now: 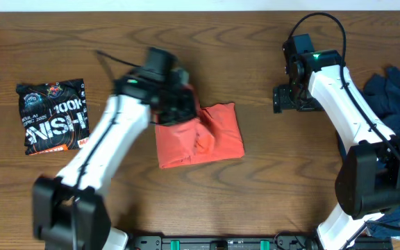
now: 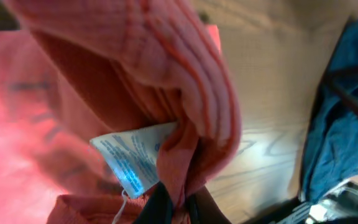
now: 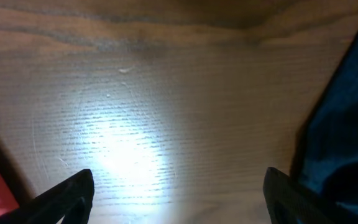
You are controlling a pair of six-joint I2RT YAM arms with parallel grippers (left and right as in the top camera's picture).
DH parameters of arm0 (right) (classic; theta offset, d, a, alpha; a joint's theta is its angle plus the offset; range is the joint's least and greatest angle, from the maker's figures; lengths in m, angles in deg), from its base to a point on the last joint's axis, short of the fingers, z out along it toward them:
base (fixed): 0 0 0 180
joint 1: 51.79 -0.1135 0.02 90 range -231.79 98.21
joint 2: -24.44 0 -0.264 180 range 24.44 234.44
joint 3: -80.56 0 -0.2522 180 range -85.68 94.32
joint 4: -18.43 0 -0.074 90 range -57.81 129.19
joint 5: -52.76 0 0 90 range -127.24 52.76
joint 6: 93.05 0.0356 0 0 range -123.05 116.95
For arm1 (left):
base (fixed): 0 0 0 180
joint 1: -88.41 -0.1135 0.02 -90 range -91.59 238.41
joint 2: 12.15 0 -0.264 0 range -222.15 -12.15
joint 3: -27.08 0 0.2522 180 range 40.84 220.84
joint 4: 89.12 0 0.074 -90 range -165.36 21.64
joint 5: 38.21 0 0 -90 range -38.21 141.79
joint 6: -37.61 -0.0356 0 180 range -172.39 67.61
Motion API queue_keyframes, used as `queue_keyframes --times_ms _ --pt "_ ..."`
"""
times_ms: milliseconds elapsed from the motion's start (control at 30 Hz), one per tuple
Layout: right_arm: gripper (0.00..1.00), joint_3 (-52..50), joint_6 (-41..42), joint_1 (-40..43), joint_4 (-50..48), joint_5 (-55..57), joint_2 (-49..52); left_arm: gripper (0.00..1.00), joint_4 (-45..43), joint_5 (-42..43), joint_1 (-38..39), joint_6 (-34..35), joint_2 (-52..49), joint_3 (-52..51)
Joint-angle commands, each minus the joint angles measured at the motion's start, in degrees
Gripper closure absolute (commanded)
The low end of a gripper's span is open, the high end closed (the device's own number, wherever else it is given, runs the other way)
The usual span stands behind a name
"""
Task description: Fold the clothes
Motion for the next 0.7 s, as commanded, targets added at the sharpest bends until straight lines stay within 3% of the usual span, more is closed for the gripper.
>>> queue_keyframes --times_ms 0,333,367,467,500,567,667 --pt "0.15 0.8 -1.2 0.6 0.5 0.2 -1.2 0.94 -2.5 -2.2 4.2 3.2 -4.2 0.7" --pt "0.14 0.8 -1.7 0.5 1.1 -0.1 -1.2 0.94 -11.5 -4.0 8.3 3.2 -8.2 0.7" --pt "0.14 0.8 -1.7 0.5 1.1 -0.3 -1.2 0.91 -11.7 -3.9 8.4 3.5 -8.2 0.7" --pt "0.14 0.8 -3.3 0.5 1.1 -1.7 -1.2 0.65 -12.5 -2.2 8.5 4.4 -8.1 0.7" --pt "0.14 0.8 -3.9 0.5 1.1 -2.5 -1.2 0.63 -12.9 -0.9 8.4 3.7 -7.9 0.7" --pt "0.14 0.8 -7.2 0.5 0.4 -6.2 -1.2 0.49 -11.7 -0.7 7.2 -0.3 -6.8 1.6" --pt "0.14 0.8 -17.3 0.3 -0.9 -18.0 -1.2 0.44 -8.3 -3.3 3.6 -4.0 -3.8 3.0"
